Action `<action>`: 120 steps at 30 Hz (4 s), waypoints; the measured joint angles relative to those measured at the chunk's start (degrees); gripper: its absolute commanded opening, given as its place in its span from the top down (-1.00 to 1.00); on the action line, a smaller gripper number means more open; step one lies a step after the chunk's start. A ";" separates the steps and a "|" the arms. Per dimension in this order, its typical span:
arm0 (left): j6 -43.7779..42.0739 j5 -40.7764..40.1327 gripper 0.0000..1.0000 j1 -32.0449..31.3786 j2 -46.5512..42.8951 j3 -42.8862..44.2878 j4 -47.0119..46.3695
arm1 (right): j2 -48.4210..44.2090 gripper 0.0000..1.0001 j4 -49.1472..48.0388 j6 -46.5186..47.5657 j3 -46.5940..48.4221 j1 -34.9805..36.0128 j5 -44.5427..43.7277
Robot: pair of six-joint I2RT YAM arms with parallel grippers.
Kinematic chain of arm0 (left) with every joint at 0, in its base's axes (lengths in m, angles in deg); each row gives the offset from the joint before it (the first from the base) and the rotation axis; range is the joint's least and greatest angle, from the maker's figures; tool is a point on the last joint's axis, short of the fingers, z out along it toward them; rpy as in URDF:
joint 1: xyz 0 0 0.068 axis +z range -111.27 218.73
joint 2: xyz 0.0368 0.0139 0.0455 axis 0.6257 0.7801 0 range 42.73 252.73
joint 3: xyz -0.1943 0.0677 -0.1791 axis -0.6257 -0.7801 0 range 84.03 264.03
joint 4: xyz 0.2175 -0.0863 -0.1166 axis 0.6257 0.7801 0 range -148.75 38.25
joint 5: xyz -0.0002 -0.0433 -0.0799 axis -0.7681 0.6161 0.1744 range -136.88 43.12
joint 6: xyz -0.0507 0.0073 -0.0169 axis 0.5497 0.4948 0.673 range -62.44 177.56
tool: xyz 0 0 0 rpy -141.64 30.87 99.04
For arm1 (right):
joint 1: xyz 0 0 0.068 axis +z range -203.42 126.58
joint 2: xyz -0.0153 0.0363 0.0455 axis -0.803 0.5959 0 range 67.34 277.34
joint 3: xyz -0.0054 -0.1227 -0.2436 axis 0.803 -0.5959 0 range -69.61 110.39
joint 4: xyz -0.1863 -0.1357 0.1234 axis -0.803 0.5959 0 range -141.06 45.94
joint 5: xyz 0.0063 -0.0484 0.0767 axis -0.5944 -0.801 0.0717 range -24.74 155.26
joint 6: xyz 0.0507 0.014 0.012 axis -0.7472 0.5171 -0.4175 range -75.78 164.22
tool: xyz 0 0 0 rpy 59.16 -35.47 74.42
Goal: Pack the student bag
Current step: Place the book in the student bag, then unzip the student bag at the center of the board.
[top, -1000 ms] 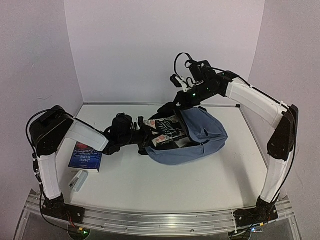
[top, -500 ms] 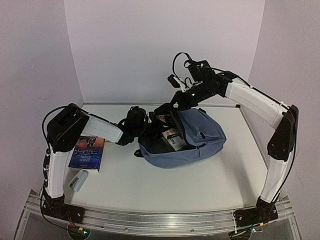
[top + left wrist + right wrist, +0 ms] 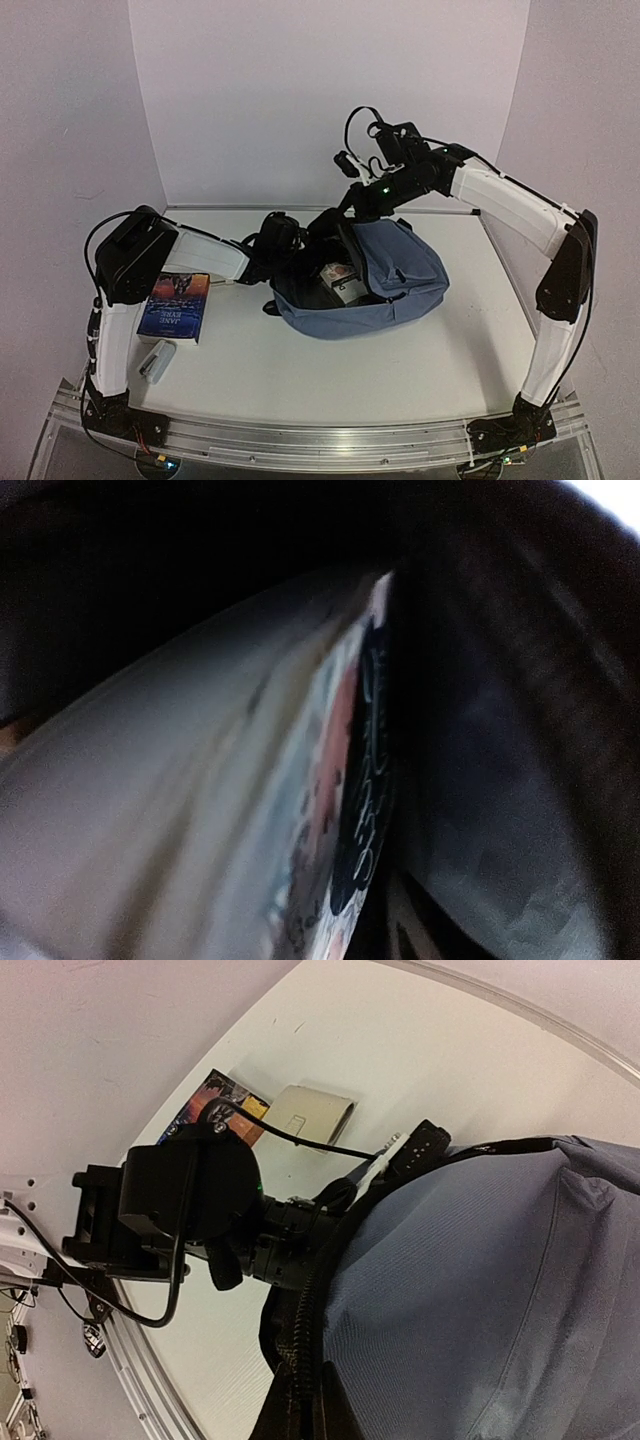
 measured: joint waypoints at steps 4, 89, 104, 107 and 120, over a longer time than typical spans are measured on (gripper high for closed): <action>-0.85 -1.23 -0.14 -0.30 -3.14 -2.29 2.40 | -0.14 1.00 -0.12 -0.02 -0.09 0.07 -0.02; -34.10 -1.40 0.49 3.38 -11.84 5.17 30.87 | -14.19 1.00 -3.69 14.01 -37.61 1.24 3.46; -35.62 -4.26 0.42 3.22 -5.00 15.05 40.36 | -13.56 1.00 -3.89 14.01 -37.61 2.21 4.14; -36.34 -4.90 0.41 2.99 -3.87 17.46 42.55 | -13.56 1.00 -3.90 14.01 -37.61 2.24 4.31; -40.77 -8.56 0.62 0.80 1.25 25.95 48.84 | -13.54 1.00 -3.87 13.99 -37.61 2.25 4.73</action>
